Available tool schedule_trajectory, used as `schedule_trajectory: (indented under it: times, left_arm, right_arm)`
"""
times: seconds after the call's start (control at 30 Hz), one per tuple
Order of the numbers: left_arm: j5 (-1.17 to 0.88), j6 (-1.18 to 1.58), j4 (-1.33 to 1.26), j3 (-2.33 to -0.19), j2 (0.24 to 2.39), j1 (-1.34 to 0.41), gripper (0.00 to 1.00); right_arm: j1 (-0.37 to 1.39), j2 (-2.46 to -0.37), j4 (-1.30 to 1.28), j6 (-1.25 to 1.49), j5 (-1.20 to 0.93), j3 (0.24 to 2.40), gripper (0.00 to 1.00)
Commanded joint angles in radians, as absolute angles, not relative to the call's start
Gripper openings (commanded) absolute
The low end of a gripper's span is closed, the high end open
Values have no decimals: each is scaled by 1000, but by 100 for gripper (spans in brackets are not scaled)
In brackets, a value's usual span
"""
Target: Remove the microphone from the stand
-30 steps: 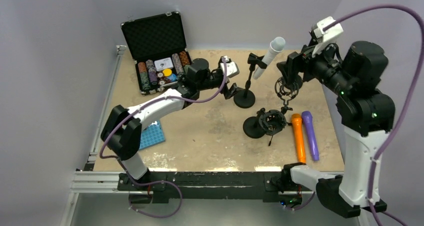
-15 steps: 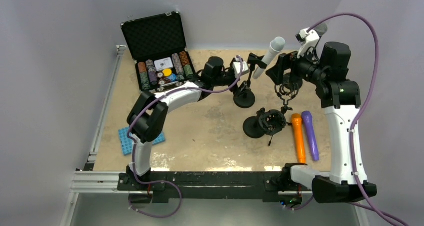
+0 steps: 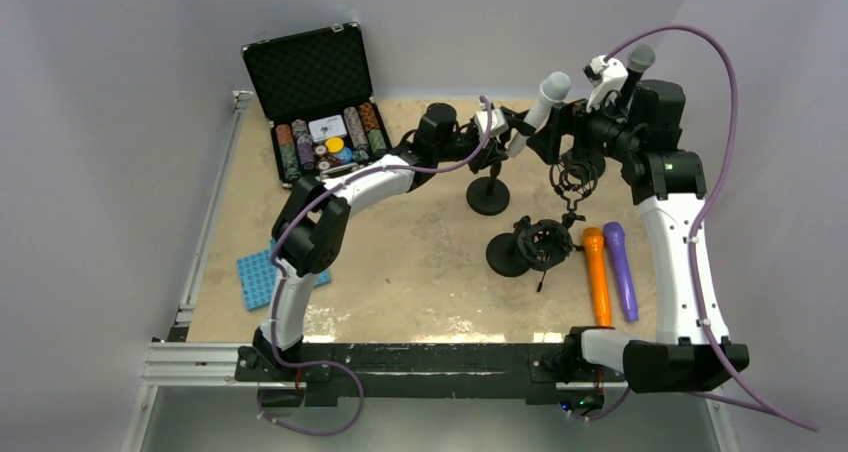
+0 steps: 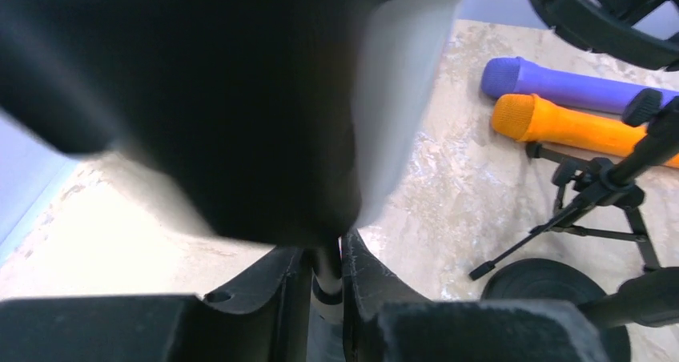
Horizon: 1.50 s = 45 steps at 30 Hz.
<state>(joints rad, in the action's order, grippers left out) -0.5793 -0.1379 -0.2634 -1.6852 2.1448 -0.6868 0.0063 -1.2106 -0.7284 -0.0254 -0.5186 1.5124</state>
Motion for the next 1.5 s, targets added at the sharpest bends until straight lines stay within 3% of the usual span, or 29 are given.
schedule_trajectory:
  times: [0.0, 0.17, 0.37, 0.47, 0.83, 1.3, 1.4, 1.47]
  left_arm:
    - [-589, -141, -282, -1703, 2139, -681, 12]
    - [-578, -149, -284, -1680, 2114, -680, 0]
    - [-600, -124, -289, -1616, 2041, -675, 0]
    - [-609, -110, -305, -1549, 1958, -669, 0]
    - [-661, -55, -314, -1247, 1706, -658, 0]
    - [-683, -86, -179, -836, 1339, -658, 0]
    - [-661, -114, -160, -764, 1276, -658, 0]
    - [-630, -130, -141, -737, 1256, -658, 8]
  right_arm:
    - [-26, -1255, -644, 9, -558, 1479, 98]
    - [-32, -1249, -448, 43, -590, 1389, 98]
    - [-31, -1278, -289, 45, -700, 1368, 97]
    - [-12, -1279, -289, 26, -807, 1392, 99]
    - [119, -1202, -420, -46, -825, 1348, 98]
    - [317, -1170, -430, -51, -850, 1325, 90]
    - [351, -1168, -449, -74, -866, 1329, 81]
    - [368, -1162, -460, -89, -874, 1326, 74]
